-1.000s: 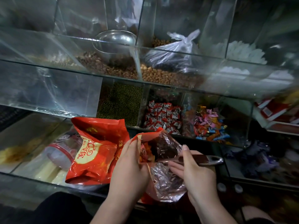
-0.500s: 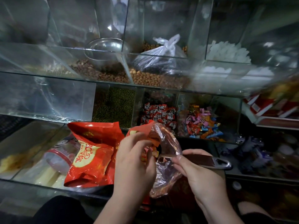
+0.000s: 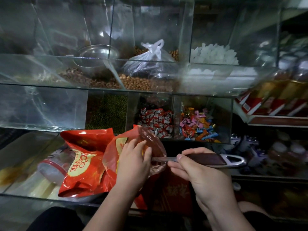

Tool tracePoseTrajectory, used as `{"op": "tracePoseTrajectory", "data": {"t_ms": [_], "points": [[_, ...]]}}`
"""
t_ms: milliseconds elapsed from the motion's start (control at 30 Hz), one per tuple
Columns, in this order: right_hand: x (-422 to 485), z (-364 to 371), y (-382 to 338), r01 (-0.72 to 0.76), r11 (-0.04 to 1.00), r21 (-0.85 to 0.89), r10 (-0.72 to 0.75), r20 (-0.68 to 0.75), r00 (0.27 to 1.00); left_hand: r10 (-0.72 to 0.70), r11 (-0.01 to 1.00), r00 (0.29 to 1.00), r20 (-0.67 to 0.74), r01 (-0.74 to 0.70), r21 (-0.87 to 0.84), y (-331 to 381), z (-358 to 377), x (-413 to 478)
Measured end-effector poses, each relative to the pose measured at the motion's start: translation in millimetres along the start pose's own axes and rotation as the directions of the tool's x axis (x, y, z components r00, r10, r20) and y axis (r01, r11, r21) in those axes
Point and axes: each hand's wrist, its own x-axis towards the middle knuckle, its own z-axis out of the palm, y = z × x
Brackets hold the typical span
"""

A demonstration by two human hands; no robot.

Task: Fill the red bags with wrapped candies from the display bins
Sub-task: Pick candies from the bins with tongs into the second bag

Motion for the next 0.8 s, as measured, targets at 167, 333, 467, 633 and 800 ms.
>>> {"op": "tracePoseTrajectory", "data": {"t_ms": [167, 333, 467, 633, 800], "points": [[-7, -5, -18, -0.004, 0.999, 0.052, 0.004, 0.009, 1.000, 0.130, 0.989, 0.977, -0.171, -0.140, -0.050, -1, -5, -12], [-13, -6, -42, 0.052, 0.993, 0.110, -0.058, 0.053, 0.997, 0.227, 0.963, 0.924, -0.307, -0.259, -0.070, 16, -23, -3], [-9, -13, -65, 0.144, 0.969, 0.199, -0.146, -0.002, 0.989, 0.350, 0.927, 0.878, -0.327, -0.374, -0.012, 46, -36, 28], [7, -37, -93, 0.250, 0.925, 0.286, -0.217, -0.144, 0.966, 0.522, 0.836, 0.797, -0.303, -0.548, -0.001, 107, -30, 75], [28, -70, -104, 0.310, 0.907, 0.284, -0.234, -0.272, 0.934, 0.627, 0.750, 0.754, -0.196, -0.652, -0.113, 159, 16, 106]]}}
